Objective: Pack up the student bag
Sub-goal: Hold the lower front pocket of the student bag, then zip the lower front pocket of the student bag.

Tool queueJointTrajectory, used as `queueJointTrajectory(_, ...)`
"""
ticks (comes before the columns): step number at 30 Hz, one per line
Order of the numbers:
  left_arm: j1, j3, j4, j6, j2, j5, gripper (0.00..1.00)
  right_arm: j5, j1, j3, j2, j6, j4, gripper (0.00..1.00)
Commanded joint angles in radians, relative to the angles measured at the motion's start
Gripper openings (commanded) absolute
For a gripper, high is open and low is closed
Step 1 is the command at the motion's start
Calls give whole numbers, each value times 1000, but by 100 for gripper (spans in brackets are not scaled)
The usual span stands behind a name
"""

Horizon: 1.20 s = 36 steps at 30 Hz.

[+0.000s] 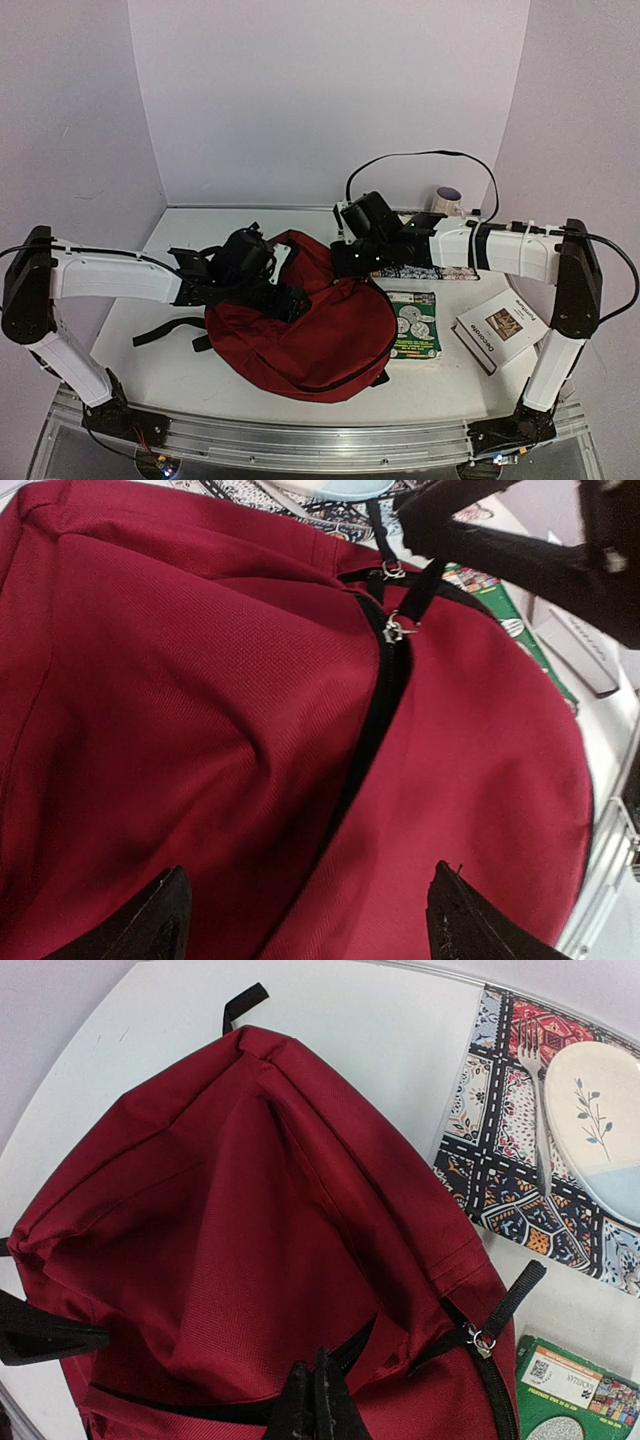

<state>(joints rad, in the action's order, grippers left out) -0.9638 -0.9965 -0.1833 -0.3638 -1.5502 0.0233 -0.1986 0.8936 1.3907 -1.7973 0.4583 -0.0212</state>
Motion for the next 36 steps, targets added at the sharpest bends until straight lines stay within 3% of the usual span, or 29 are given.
queueJointTrajectory(1, -10, -83, 27, 59, -71, 55, 81, 8, 7, 12, 16, -4, 18, 0)
queueJointTrajectory(5, -21, -121, 27, 80, -133, 69, 78, 20, 7, 13, 10, -4, 45, 0)
queueJointTrajectory(8, -28, -136, 26, 86, -166, 83, 69, 11, 6, 11, 15, -7, 47, 0)
queueJointTrajectory(10, -32, -131, 25, 88, -164, 90, 55, -11, 7, 7, 21, -9, 47, 0)
queueJointTrajectory(13, -38, -111, 22, 92, -133, 86, 25, -56, 7, -5, 34, -9, 48, 0)
queueJointTrajectory(18, -38, -58, -23, 96, -37, 82, 0, -114, -10, -15, 54, 0, 47, 0)
queueJointTrajectory(32, -38, 81, -151, 104, 259, 173, 0, -109, -127, 41, 18, 8, 36, 0)
queueJointTrajectory(36, -35, 106, -170, 122, 302, 255, 0, 3, -126, 76, -14, 0, 49, 0)
